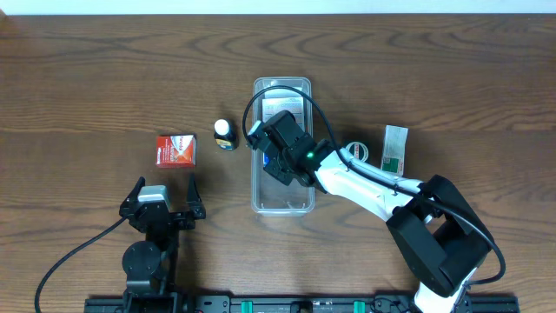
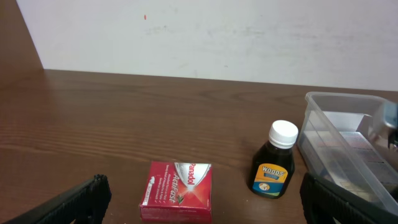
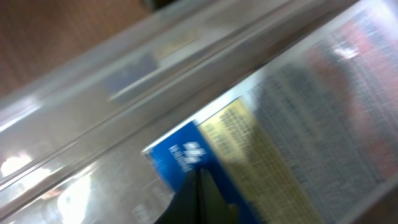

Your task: Pack container

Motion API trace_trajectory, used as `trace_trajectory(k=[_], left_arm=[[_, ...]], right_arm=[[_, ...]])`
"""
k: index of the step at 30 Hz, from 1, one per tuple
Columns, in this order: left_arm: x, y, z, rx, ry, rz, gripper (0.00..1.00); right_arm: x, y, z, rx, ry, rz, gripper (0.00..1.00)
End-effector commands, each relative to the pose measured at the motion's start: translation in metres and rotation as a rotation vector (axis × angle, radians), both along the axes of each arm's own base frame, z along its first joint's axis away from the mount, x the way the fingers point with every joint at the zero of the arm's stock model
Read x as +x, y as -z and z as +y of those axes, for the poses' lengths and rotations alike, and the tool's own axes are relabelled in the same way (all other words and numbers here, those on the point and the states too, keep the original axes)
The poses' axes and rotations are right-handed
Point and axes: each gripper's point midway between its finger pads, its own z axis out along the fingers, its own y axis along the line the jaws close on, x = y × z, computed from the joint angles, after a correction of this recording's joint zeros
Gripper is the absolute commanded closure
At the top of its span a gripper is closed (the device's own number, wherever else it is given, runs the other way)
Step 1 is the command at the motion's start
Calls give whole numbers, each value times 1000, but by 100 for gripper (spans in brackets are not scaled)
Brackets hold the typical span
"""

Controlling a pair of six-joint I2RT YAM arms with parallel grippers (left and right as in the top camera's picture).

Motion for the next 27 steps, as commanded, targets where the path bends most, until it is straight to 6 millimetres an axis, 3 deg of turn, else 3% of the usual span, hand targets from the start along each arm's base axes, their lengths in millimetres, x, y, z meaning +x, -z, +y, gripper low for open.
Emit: trace_trajectory(k=[1,4,8,11,13,15,18,21,23,27], left_arm=[[0,19,2,8,-9,48,2],[0,19,2,8,-9,48,2],[0,19,2,8,-9,48,2],[0,19,2,8,-9,48,2],[0,19,2,8,-9,48,2],[0,19,2,8,-9,48,2],[0,19,2,8,-9,48,2],[0,19,2,8,-9,48,2],[0,19,2,8,-9,48,2],[0,19,2,8,-9,48,2]], right_arm=[[13,-7,-2,-32,-22,-69,99],[14,-31,3,8,-5,-95,98],[24,-85,-14,124,244,-114,88],[27,-123,-43,220,417,-100,56],[29,-139,-70,260,527,-82,43],[33,-147,-107,281,668,-50,38],[35,-140,-169,263,886,16,30],[31,-119,-227,222,1108,103,28],[27,-102,-254,206,1208,174,28],[24,-68,-278,176,1285,281,27]])
